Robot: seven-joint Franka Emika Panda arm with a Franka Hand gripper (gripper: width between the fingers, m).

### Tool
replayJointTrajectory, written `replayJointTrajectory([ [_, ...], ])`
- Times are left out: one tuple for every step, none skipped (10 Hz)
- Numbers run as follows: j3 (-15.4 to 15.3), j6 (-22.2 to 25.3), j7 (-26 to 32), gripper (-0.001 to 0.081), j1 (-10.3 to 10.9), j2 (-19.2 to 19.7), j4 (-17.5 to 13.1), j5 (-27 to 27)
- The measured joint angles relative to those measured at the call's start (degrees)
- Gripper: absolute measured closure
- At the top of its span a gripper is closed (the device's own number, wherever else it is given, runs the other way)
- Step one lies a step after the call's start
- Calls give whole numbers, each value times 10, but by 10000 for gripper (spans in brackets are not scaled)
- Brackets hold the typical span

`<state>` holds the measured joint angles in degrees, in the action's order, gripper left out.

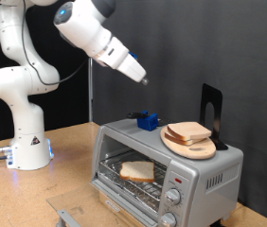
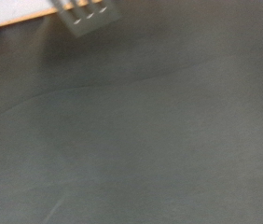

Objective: Make a piece of toast with the oven

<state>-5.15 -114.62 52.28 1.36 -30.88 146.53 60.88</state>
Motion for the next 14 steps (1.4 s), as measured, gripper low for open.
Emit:
replayJointTrajectory([
  [19,37,3,-2,-8,-13,5,-25],
  [30,64,4,-2,-13,-25,10,-41],
  [28,58,3,-2,-12,-24,10,-39],
  [31,75,-23,-2,-13,-23,10,-32],
  [42,102,-55,-2,-14,-23,12,-11],
  [60,132,-91,-2,-17,-25,16,9],
  [79,153,-125,-2,-24,-30,21,28],
  [97,157,-153,-2,-33,-41,32,53],
  [114,158,-181,-2,-44,-57,46,75],
  [131,172,-210,-2,-57,-72,57,75],
  [148,197,-231,-2,-70,-82,62,51],
  [157,217,-246,-2,-80,-90,65,34],
  [157,216,-241,-2,-79,-89,65,37],
  [160,216,-230,-2,-80,-88,66,37],
])
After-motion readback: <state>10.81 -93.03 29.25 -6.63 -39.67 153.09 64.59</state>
